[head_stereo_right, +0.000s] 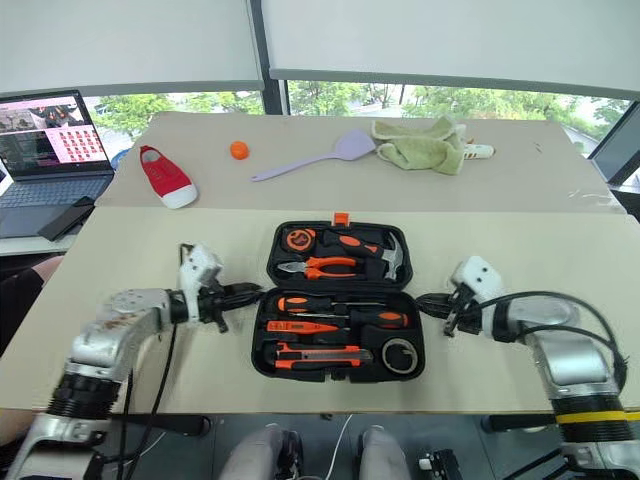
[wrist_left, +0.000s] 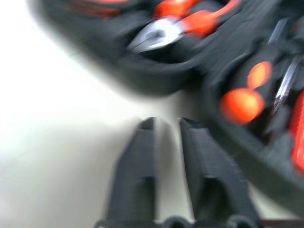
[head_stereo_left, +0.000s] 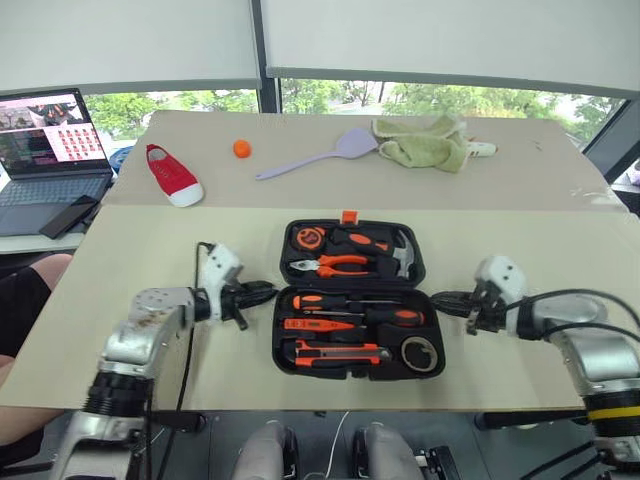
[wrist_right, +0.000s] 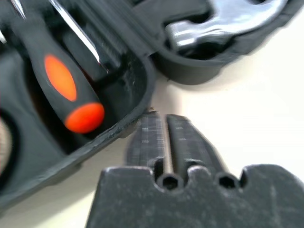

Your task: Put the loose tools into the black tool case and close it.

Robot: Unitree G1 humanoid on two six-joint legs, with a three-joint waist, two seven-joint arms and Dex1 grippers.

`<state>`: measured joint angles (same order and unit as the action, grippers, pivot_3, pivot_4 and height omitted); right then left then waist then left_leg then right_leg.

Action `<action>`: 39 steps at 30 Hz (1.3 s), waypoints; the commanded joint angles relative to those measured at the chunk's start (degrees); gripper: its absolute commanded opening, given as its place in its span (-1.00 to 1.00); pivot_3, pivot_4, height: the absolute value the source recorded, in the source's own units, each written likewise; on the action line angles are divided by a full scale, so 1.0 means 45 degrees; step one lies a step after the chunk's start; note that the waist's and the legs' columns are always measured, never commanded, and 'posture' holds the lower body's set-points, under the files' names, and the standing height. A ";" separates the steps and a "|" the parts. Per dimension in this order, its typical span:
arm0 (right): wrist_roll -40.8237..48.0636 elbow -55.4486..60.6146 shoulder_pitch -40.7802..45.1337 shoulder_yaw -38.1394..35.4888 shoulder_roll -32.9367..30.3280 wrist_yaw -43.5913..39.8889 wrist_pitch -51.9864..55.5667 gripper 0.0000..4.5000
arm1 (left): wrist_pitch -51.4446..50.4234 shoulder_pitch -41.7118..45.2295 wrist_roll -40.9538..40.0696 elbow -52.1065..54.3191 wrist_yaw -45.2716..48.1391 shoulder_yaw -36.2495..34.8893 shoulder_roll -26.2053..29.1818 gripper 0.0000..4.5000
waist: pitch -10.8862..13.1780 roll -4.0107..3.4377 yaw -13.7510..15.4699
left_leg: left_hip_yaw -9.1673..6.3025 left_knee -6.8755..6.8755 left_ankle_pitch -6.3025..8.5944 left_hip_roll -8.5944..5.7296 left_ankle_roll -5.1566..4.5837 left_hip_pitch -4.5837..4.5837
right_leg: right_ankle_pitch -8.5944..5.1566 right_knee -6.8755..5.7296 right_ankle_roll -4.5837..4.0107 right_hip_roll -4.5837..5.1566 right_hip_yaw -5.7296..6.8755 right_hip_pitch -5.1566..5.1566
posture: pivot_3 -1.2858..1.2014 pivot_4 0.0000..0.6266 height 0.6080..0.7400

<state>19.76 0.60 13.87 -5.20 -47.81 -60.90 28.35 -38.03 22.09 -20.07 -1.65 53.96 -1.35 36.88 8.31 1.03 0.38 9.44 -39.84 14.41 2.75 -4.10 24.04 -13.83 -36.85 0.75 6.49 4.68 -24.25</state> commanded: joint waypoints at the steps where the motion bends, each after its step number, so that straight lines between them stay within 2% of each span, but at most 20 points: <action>1: 0.0730 0.0585 0.1620 -0.0739 -0.0353 0.1045 0.2421 -0.09 | -0.2857 0.1245 -0.1178 0.0359 0.0213 -0.0428 0.0750 0.12 | 0.0001 0.0001 -0.0022 | 0.0000 -0.0001 0.0002 -0.0001 -0.0003 -0.0009 | 0.0001 -0.0004 -0.0001 0.0001 -0.0003 0.0007 | 0.03 -0.52 1.00; 4: 0.0035 -0.0045 0.3429 0.0424 -0.0898 0.1645 0.4738 0.40 | -0.4201 0.2838 -0.1505 -0.0575 -0.0268 -0.0469 0.0397 0.60 | 0.0004 0.0001 -0.0015 | 0.0003 -0.0003 0.0002 -0.0010 -0.0004 -0.0009 | 0.0003 -0.0026 -0.0005 0.0006 -0.0015 -0.0004 | 0.03 -0.52 1.00; 5: 0.0085 -0.0853 0.4420 0.0794 -0.0620 0.1771 0.5669 0.52 | -0.4280 0.3379 -0.1368 -0.1049 -0.0503 -0.0332 0.0171 0.74 | 0.0003 0.0001 0.0006 | 0.0002 -0.0004 0.0002 -0.0012 -0.0004 -0.0007 | 0.0003 -0.0031 -0.0004 0.0010 -0.0012 -0.0006 | 0.03 -0.52 1.00; 6: 0.0185 -0.1520 0.5221 0.1037 -0.0315 0.1903 0.6443 0.55 | -0.4428 0.3953 -0.1044 -0.1642 -0.1078 -0.0123 -0.0212 0.94 | 0.0004 0.0005 -0.0011 | 0.0001 -0.0007 0.0002 -0.0010 -0.0004 -0.0009 | 0.0003 -0.0028 -0.0004 0.0007 -0.0010 -0.0002 | 0.03 -0.52 1.00; 8: 0.0237 -0.2573 0.6404 0.1436 0.0187 0.1972 0.7288 0.55 | -0.4375 0.4682 -0.0411 -0.2542 -0.1816 0.0387 -0.0735 0.94 | 0.0005 0.0011 -0.0013 | 0.0003 -0.0015 0.0000 -0.0016 -0.0003 -0.0010 | 0.0008 -0.0030 -0.0012 0.0001 -0.0015 0.0000 | 0.03 -0.52 1.00; 11: -0.0423 -0.4190 0.7619 0.2244 0.0729 0.2198 0.7225 0.55 | -0.4298 0.5359 -0.0154 -0.3428 -0.2162 0.0741 -0.1460 0.94 | 0.0005 0.0011 -0.0039 | 0.0013 -0.0012 -0.0006 -0.0018 0.0005 -0.0010 | 0.0007 -0.0027 -0.0010 -0.0010 -0.0020 -0.0001 | 0.03 -0.52 1.00; 16: -0.0964 -0.6361 0.8768 0.2786 0.1370 0.2355 0.7040 0.55 | -0.3758 0.6081 0.0483 -0.4909 -0.2661 0.1052 -0.2048 0.94 | 0.0008 0.0014 -0.0070 | 0.0035 -0.0011 -0.0009 -0.0030 0.0006 0.0060 | 0.0005 -0.0044 -0.0002 -0.0013 -0.0012 -0.0051 | 0.03 -0.52 1.00; 17: -0.1201 -0.6665 0.8871 0.3039 0.1419 0.2336 0.6870 0.37 | -0.3853 0.6213 0.0554 -0.5154 -0.2686 0.1103 -0.2079 0.95 | 0.0008 0.0013 -0.0080 | 0.0034 -0.0011 -0.0009 -0.0030 0.0006 0.0059 | 0.0004 -0.0044 0.0002 -0.0011 -0.0006 -0.0046 | 0.03 -0.52 1.00; 18: -0.1379 -0.6897 0.8955 0.3216 0.1457 0.2309 0.6745 0.32 | -0.3908 0.6316 0.0604 -0.5347 -0.2689 0.1136 -0.2103 0.95 | 0.0008 0.0013 -0.0098 | 0.0035 -0.0011 -0.0009 -0.0029 0.0007 0.0057 | 0.0003 -0.0039 0.0003 -0.0012 -0.0006 -0.0045 | 0.03 -0.52 1.00; 19: -0.1479 -0.7080 0.9026 0.3326 0.1487 0.2255 0.6719 0.15 | -0.3872 0.6384 0.0578 -0.5438 -0.2467 0.1204 -0.2121 0.95 | 0.0007 0.0013 -0.0111 | 0.0034 -0.0011 -0.0009 -0.0029 0.0007 0.0056 | 0.0002 -0.0039 0.0003 -0.0012 -0.0006 -0.0044 | 0.03 -0.52 1.00; 20: -0.1552 -0.7229 0.9085 0.3390 0.1502 0.2190 0.6693 0.07 | -0.3837 0.6433 0.0562 -0.5493 -0.2305 0.1256 -0.2142 0.95 | 0.0007 0.0012 -0.0138 | 0.0035 -0.0011 -0.0009 -0.0029 0.0007 0.0054 | 0.0002 -0.0039 0.0004 -0.0011 -0.0007 -0.0044 | 0.03 -0.52 1.00; 22: -0.1477 -0.7396 0.9173 0.3512 0.1550 0.1924 0.7056 -0.24 | -0.3826 0.6532 0.0498 -0.5733 -0.2206 0.1194 -0.2294 0.73 | 0.0007 0.0012 -0.0138 | 0.0033 -0.0009 -0.0009 -0.0027 0.0008 0.0045 | 0.0001 -0.0040 0.0007 -0.0011 -0.0007 -0.0034 | 0.03 -0.52 1.00; 23: -0.1429 -0.7439 0.9186 0.3573 0.1589 0.1816 0.7223 -0.35 | -0.3901 0.6567 0.0484 -0.5864 -0.2190 0.1171 -0.2354 0.69 | 0.0007 0.0012 -0.0116 | 0.0032 -0.0011 -0.0010 -0.0028 0.0009 0.0045 | 0.0001 -0.0043 0.0006 -0.0009 -0.0005 -0.0034 | 0.03 -0.52 1.00; 27: -0.1397 -0.7863 0.9241 0.3727 0.1765 0.1546 0.7562 -0.96 | -0.4046 0.6616 0.0458 -0.6192 -0.1985 0.1141 -0.2458 0.01 | 0.0006 0.0012 -0.0085 | 0.0029 -0.0026 -0.0009 -0.0029 0.0008 0.0041 | 0.0001 -0.0039 0.0007 -0.0001 0.0001 -0.0021 | 0.03 -0.52 1.00; 31: -0.1628 -0.8686 0.9307 0.3923 0.2039 0.1450 0.7460 -1.00 | -0.4027 0.6709 0.0283 -0.6811 -0.1894 0.0721 -0.2615 -0.68 | 0.0001 0.0005 -0.0091 | 0.0027 -0.0025 -0.0009 -0.0025 0.0010 0.0012 | 0.0001 -0.0033 0.0007 -0.0003 0.0000 -0.0003 | 0.03 -0.52 1.00; 33: -0.1751 -0.9239 0.9341 0.3831 0.2193 0.1588 0.7283 -1.00 | -0.3852 0.6801 0.0167 -0.7404 -0.2057 0.0235 -0.2776 -0.95 | -0.0011 0.0006 -0.0105 | 0.0029 -0.0021 -0.0008 -0.0026 0.0010 -0.0004 | 0.0001 -0.0029 0.0007 -0.0002 -0.0004 0.0008 | 0.03 -0.52 1.00; 35: -0.1687 -0.9538 0.9340 0.3447 0.2306 0.1770 0.6877 -1.00 | -0.3409 0.6817 0.0002 -0.7793 -0.2227 -0.0298 -0.2954 -0.98 | -0.0024 0.0011 -0.0106 | 0.0028 -0.0020 -0.0009 -0.0023 0.0011 -0.0027 | 0.0001 -0.0029 0.0007 -0.0002 -0.0004 0.0024 | 0.03 -0.52 1.00; 39: -0.0843 -0.8714 0.8874 0.1455 0.2466 0.1976 0.4695 -1.00 | -0.2145 0.6165 -0.0889 -0.6969 -0.1580 -0.1540 -0.3087 -0.98 | -0.0030 0.0023 -0.0188 | 0.0030 -0.0016 -0.0008 -0.0022 0.0015 -0.0060 | 0.0008 -0.0038 -0.0006 0.0011 -0.0011 0.0047 | 0.03 -0.52 1.00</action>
<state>15.13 -40.39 55.19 4.66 -36.57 -53.60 55.27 -51.79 50.48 -21.87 -35.96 45.17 -5.76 23.03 8.18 1.13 -0.47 9.57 -39.91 14.37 2.66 -4.03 23.76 -13.76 -37.05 0.71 6.55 4.63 -24.04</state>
